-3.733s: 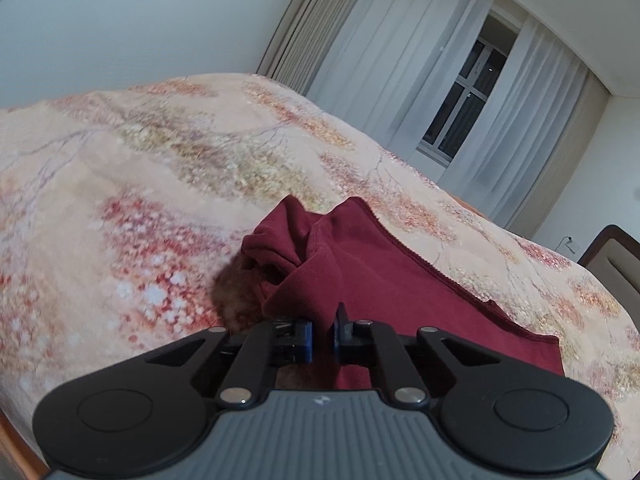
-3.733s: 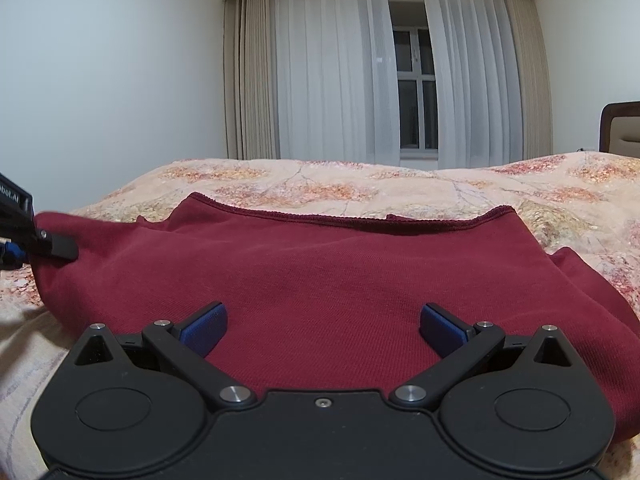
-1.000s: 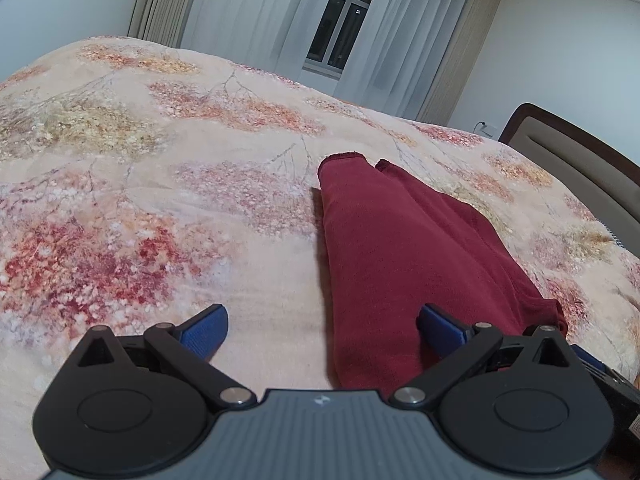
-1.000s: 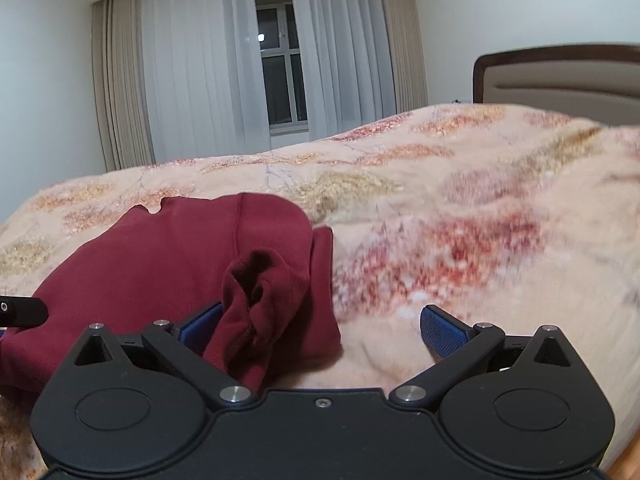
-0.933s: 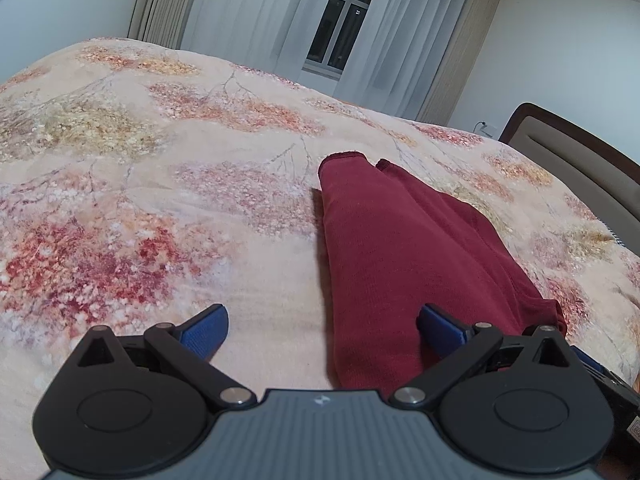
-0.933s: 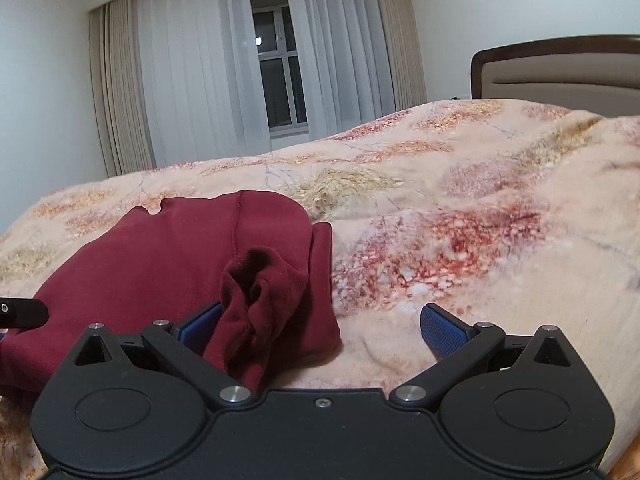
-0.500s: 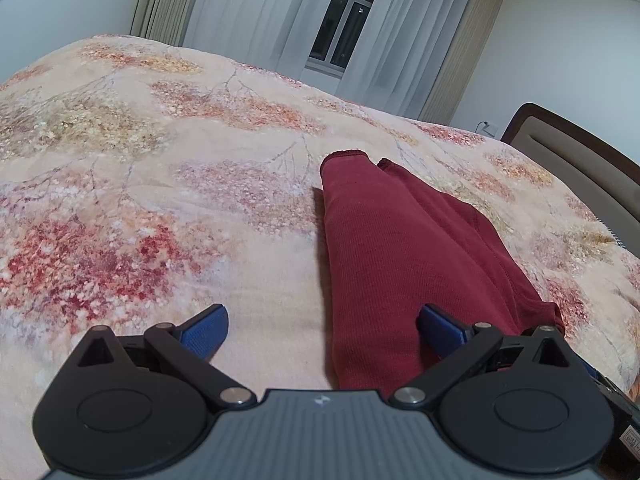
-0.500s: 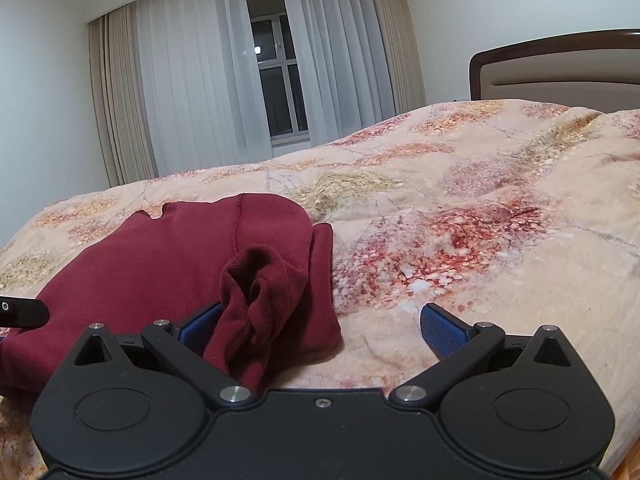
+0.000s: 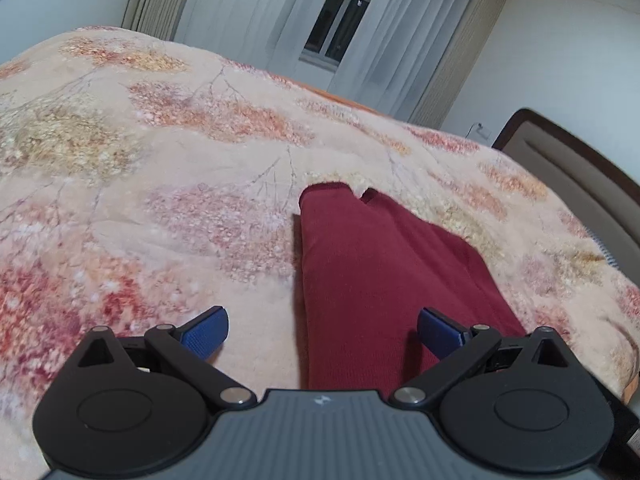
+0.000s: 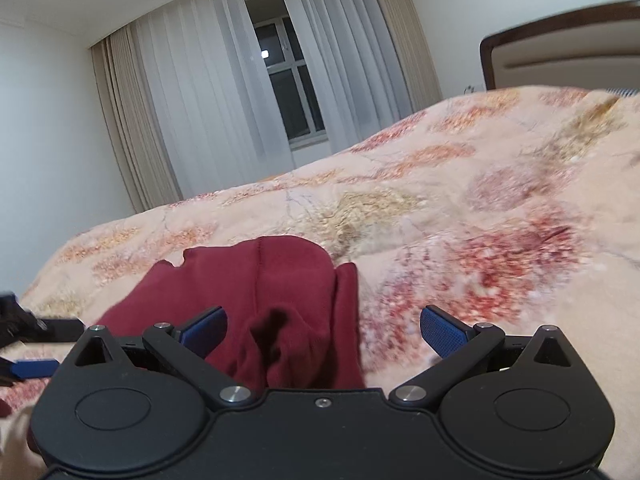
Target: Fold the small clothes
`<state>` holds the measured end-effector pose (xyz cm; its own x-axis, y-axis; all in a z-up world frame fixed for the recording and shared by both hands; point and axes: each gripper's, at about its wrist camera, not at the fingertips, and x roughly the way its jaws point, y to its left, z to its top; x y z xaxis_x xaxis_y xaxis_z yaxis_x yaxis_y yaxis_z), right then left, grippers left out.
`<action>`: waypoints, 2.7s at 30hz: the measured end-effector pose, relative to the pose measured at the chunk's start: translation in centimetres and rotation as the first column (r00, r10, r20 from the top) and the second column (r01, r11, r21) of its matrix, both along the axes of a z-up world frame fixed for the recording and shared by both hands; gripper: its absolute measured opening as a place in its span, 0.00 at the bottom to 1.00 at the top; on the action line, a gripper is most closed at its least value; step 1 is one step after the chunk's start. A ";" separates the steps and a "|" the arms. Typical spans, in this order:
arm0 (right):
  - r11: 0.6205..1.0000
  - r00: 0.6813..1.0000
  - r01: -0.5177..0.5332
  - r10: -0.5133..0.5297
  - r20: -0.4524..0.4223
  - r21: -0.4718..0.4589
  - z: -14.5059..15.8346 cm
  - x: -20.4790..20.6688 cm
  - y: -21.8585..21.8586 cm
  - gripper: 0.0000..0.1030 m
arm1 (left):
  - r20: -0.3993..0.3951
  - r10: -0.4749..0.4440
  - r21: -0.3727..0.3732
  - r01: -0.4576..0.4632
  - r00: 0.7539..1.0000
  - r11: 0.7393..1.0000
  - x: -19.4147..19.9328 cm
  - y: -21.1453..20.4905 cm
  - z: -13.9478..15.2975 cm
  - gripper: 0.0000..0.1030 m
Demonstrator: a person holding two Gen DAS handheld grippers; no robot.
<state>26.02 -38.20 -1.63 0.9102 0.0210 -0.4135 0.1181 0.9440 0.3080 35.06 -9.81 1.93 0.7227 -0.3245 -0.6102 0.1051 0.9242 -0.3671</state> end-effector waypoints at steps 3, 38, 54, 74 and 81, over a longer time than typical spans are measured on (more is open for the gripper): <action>1.000 0.999 0.000 0.000 -0.043 -0.008 -0.5 1.7 0.1 1.00 | -0.020 -0.009 0.039 0.010 1.000 0.999 0.7 -0.9 -1.1 1.00; 0.989 0.992 -0.100 0.091 0.082 0.107 -4.4 0.4 -0.8 0.86 | -0.073 -0.131 0.059 0.136 0.989 0.989 3.1 -1.5 -1.9 1.00; 0.980 0.985 -0.168 0.170 -0.009 0.105 -1.9 1.1 0.3 0.41 | -0.081 -0.207 0.024 0.210 0.975 0.977 3.0 -2.4 -0.3 0.52; 0.927 0.910 -0.373 0.373 0.181 -0.030 5.2 1.4 10.5 0.30 | 0.114 -0.119 0.065 0.112 0.986 0.992 -0.9 4.9 6.4 0.33; 0.915 0.908 -0.402 0.402 0.117 -0.024 3.4 2.1 14.7 0.31 | 0.041 -0.031 0.043 0.029 0.999 0.999 -1.2 9.1 3.7 0.34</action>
